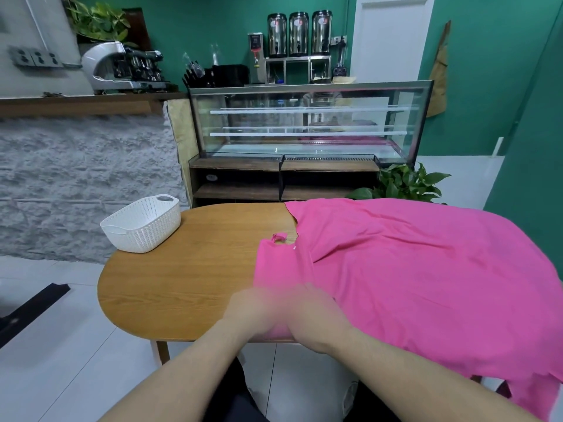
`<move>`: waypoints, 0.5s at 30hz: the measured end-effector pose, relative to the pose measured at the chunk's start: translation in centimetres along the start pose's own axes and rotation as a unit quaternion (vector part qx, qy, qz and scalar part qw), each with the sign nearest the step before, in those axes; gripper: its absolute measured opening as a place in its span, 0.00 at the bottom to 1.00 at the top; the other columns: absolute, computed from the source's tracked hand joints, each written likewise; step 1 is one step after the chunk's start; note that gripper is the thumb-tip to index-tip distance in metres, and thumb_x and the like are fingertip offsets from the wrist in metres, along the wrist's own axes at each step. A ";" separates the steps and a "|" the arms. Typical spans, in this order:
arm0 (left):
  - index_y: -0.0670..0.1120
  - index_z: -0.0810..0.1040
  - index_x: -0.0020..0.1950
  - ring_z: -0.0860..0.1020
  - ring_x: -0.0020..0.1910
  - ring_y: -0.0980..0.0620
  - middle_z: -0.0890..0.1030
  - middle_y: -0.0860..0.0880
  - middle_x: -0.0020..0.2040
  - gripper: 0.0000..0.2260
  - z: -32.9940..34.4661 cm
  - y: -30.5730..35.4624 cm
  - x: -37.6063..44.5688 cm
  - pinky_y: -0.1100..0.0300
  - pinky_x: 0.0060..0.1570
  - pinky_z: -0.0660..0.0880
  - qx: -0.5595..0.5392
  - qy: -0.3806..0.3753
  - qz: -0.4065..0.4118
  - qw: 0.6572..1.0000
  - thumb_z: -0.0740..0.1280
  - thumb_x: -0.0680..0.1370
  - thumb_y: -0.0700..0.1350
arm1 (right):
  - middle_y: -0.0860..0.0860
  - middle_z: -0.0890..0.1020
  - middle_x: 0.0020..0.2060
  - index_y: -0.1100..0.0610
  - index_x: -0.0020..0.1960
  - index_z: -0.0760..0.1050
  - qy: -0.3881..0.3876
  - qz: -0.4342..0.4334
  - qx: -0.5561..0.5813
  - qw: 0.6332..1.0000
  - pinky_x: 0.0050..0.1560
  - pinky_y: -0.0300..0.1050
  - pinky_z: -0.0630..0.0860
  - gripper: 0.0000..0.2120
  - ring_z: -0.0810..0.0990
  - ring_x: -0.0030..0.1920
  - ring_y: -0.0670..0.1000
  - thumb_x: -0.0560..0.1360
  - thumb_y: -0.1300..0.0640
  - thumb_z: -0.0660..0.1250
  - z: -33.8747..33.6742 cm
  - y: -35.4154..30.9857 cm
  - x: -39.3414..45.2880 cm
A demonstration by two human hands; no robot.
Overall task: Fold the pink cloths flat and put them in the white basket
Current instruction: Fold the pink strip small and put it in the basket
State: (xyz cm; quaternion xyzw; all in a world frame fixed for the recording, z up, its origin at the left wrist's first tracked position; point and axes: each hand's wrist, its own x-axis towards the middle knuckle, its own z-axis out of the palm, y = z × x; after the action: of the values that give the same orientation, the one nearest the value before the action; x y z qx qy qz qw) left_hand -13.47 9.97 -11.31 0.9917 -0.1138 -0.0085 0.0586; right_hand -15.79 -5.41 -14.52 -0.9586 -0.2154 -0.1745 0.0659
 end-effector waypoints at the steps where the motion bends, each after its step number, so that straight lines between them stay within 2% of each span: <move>1: 0.47 0.80 0.51 0.79 0.55 0.44 0.83 0.45 0.55 0.21 0.0 0.0 0.2 0.53 0.54 0.71 -0.005 -0.002 0.000 1.000 0.49 0.83 0.52 | 0.53 0.77 0.39 0.53 0.45 0.70 -0.011 -0.001 0.015 1.000 0.40 0.55 0.74 0.14 0.75 0.40 0.57 0.80 0.48 0.50 -0.5 0.0 0.1; 4: 0.48 0.80 0.49 0.79 0.52 0.46 0.82 0.48 0.50 0.20 0.6 -0.1 -0.3 0.54 0.51 0.72 -0.012 0.053 0.023 0.998 0.49 0.84 0.53 | 0.57 0.80 0.45 0.54 0.50 0.67 -0.055 0.020 0.052 0.997 0.45 0.53 0.68 0.14 0.78 0.46 0.62 0.82 0.49 0.46 -0.7 0.1 0.7; 6: 0.49 0.78 0.43 0.77 0.44 0.48 0.79 0.51 0.43 0.18 1.9 -0.8 -1.3 0.54 0.43 0.73 -0.014 0.144 0.077 0.986 0.52 0.83 0.52 | 0.59 0.81 0.47 0.56 0.53 0.68 -0.071 0.052 0.066 0.994 0.44 0.53 0.67 0.13 0.80 0.48 0.63 0.83 0.51 0.48 -0.9 -0.2 1.0; 9: 0.51 0.74 0.37 0.72 0.33 0.50 0.74 0.54 0.34 0.14 3.7 -1.9 -2.6 0.53 0.33 0.72 0.000 0.203 0.130 0.971 0.56 0.80 0.50 | 0.61 0.82 0.52 0.58 0.57 0.71 -0.109 0.084 0.065 0.988 0.51 0.53 0.70 0.16 0.80 0.52 0.64 0.84 0.51 0.48 -1.9 -0.6 1.5; 12: 0.52 0.70 0.35 0.75 0.33 0.49 0.75 0.53 0.32 0.17 2.8 -1.8 -2.5 0.56 0.31 0.67 -0.020 0.185 0.100 0.977 0.53 0.81 0.55 | 0.61 0.82 0.53 0.58 0.55 0.73 -0.126 0.102 0.065 0.985 0.53 0.52 0.71 0.18 0.79 0.53 0.63 0.83 0.50 0.49 -2.1 -0.5 1.7; 15: 0.49 0.74 0.39 0.79 0.42 0.45 0.81 0.49 0.40 0.21 1.3 -0.7 -1.5 0.54 0.41 0.71 -0.016 0.128 0.074 0.989 0.49 0.83 0.56 | 0.58 0.80 0.48 0.56 0.51 0.74 -0.072 0.072 0.051 0.994 0.53 0.55 0.73 0.20 0.77 0.50 0.61 0.81 0.49 0.45 -1.3 -0.2 1.2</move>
State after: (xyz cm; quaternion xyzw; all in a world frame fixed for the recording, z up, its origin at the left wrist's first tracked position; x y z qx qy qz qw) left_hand -14.85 10.88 -12.69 0.9725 -0.1781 0.1212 0.0888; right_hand -15.25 -5.04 -12.87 -0.9769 -0.1589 -0.0891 0.1115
